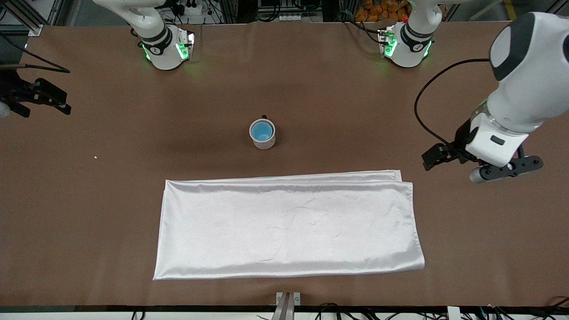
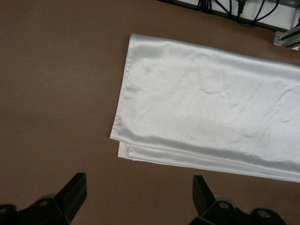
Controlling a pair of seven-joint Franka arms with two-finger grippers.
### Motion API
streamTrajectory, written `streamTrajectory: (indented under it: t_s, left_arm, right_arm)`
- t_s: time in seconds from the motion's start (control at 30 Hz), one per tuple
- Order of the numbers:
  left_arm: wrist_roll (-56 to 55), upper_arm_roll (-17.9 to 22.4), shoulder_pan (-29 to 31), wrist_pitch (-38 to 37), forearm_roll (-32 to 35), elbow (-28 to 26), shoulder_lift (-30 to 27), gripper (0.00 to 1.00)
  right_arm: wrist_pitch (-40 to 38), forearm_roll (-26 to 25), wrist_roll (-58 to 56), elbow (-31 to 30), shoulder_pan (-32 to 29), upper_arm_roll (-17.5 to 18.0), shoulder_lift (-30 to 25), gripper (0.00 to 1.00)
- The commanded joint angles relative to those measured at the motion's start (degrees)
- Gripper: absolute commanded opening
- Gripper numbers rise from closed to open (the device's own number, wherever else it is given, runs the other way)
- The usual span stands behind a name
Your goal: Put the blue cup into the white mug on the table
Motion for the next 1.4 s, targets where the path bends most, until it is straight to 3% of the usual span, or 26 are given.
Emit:
streamTrajectory:
  t_s: [0.0,0.6,1.37]
  left_arm:
    - [5.7,4.7,-1.9,-3.4,-2.2,-1.7,-2.9,1.0]
    - [17.3,4.9,3.4,-6.6,-2.1,-6.4,-8.3,1.0]
    - [18.1,4.8,3.5,-6.8,-2.1,-9.0,-12.0,1.0]
  right_arm:
    - [-0.3,1.6,0.6,0.9,-1.4,0.4,0.3,1.0]
    - [0.5,1.5,0.6,0.8,-1.4,0.4,1.0,1.0]
    - [0.5,1.3,0.7,1.0,-1.2,0.5,1.9,1.0]
